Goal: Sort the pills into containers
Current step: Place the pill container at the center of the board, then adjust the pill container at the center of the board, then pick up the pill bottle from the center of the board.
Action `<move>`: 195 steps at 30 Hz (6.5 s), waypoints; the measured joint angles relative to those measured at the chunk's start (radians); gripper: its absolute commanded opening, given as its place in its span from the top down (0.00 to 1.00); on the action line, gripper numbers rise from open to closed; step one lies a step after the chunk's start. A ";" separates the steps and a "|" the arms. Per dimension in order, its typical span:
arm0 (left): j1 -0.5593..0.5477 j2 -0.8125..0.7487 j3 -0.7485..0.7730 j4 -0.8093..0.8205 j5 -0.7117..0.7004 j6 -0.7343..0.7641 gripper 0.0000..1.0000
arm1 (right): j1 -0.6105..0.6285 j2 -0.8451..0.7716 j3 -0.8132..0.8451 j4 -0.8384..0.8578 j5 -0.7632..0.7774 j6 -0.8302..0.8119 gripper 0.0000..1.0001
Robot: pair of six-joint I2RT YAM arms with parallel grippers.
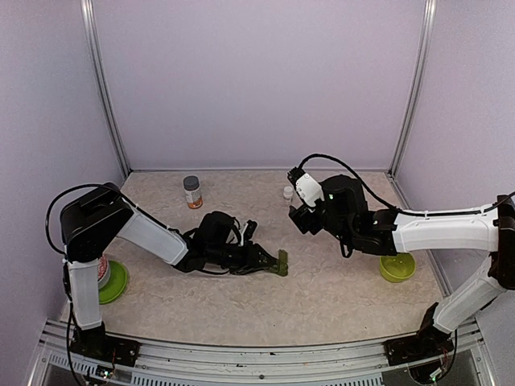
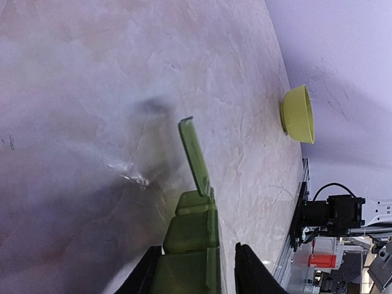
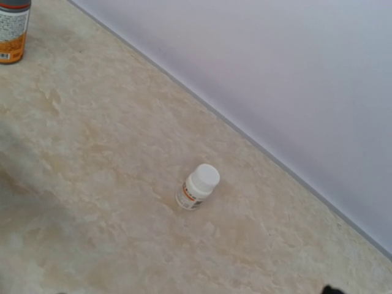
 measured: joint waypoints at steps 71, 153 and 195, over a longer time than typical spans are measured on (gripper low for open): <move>0.451 -0.676 -0.299 -0.291 -0.342 0.211 0.01 | 0.134 0.425 0.262 -0.261 -0.337 -0.033 0.00; 0.465 0.005 0.547 -0.710 -0.681 0.597 0.13 | -0.013 -0.040 -0.040 -0.242 -0.253 0.232 0.00; 0.480 0.103 0.648 -0.731 -0.678 0.648 0.77 | -0.013 -0.053 -0.077 -0.232 -0.240 0.243 0.00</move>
